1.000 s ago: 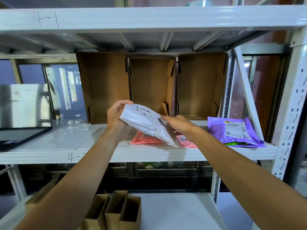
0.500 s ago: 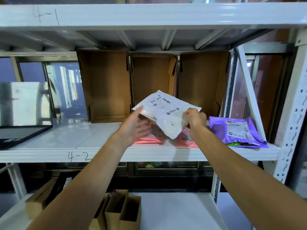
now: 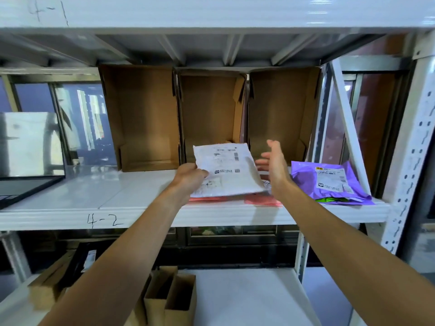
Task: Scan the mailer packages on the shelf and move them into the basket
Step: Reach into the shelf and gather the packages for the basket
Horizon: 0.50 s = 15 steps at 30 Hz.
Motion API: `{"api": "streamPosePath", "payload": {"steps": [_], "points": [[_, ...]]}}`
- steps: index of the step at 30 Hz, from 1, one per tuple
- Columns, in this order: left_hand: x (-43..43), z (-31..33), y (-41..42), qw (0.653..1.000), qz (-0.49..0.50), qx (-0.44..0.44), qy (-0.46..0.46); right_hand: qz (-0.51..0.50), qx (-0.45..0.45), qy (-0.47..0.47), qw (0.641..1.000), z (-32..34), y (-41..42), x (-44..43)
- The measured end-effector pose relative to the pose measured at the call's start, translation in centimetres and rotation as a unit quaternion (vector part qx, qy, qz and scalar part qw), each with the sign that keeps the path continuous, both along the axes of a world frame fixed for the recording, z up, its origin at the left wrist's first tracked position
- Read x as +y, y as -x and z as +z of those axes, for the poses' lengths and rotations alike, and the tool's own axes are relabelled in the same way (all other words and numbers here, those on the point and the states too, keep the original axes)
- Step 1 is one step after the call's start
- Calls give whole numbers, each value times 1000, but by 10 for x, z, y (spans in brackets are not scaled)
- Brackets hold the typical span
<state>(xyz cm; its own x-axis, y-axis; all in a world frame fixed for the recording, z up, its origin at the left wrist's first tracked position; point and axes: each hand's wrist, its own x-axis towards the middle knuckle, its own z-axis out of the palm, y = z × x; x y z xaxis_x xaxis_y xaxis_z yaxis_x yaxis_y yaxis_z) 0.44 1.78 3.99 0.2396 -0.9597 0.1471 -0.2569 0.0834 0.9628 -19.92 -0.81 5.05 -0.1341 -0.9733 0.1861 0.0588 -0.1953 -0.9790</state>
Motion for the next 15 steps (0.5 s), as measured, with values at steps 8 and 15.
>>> {"api": "streamPosePath", "payload": {"steps": [8, 15], "points": [[-6, -14, 19, 887, 22, -460, 43, 33, 517, 56, 854, -20, 7, -17], [-28, -20, 28, 832, -56, -546, 79, 65, 663, 106, 739, -39, -9, -16]]}}
